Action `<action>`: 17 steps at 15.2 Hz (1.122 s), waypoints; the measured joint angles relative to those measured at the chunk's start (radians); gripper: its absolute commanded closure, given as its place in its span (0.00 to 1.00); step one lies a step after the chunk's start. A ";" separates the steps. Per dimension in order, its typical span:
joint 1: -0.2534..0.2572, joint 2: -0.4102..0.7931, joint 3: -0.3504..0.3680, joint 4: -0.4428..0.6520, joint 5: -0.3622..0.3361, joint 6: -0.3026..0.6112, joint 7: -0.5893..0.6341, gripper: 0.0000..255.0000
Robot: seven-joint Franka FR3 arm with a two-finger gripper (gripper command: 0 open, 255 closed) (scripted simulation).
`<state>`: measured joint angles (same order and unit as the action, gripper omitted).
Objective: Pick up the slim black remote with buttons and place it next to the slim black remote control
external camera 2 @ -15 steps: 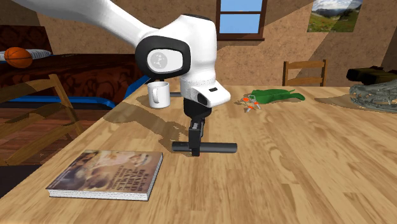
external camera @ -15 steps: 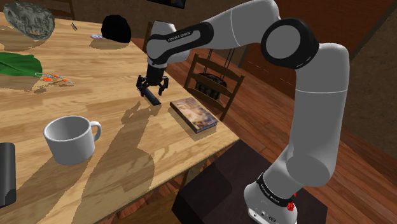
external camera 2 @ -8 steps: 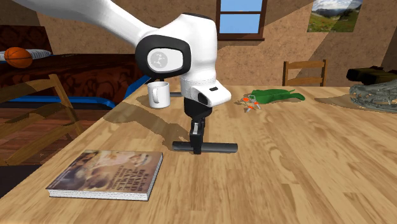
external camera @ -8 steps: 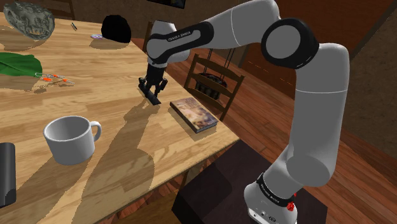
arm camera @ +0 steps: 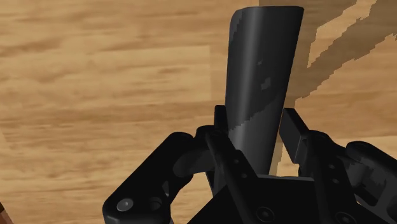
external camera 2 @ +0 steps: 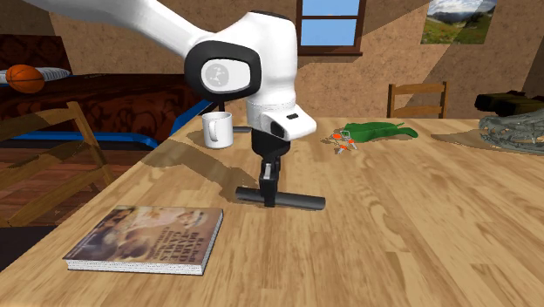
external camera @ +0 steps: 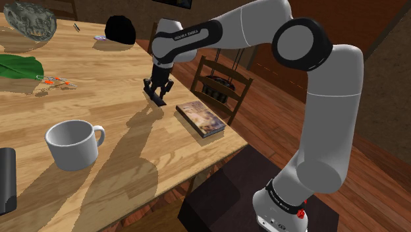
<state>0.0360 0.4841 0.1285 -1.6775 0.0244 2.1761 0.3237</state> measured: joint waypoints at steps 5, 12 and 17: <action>-0.001 -0.029 0.002 0.026 0.002 -0.054 0.002 1.00; -0.002 -0.061 0.003 0.072 0.005 -0.132 0.005 1.00; 0.030 -0.076 0.016 0.086 0.000 -0.159 0.052 1.00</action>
<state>0.0660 0.4080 0.1448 -1.5912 0.0241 2.0169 0.3758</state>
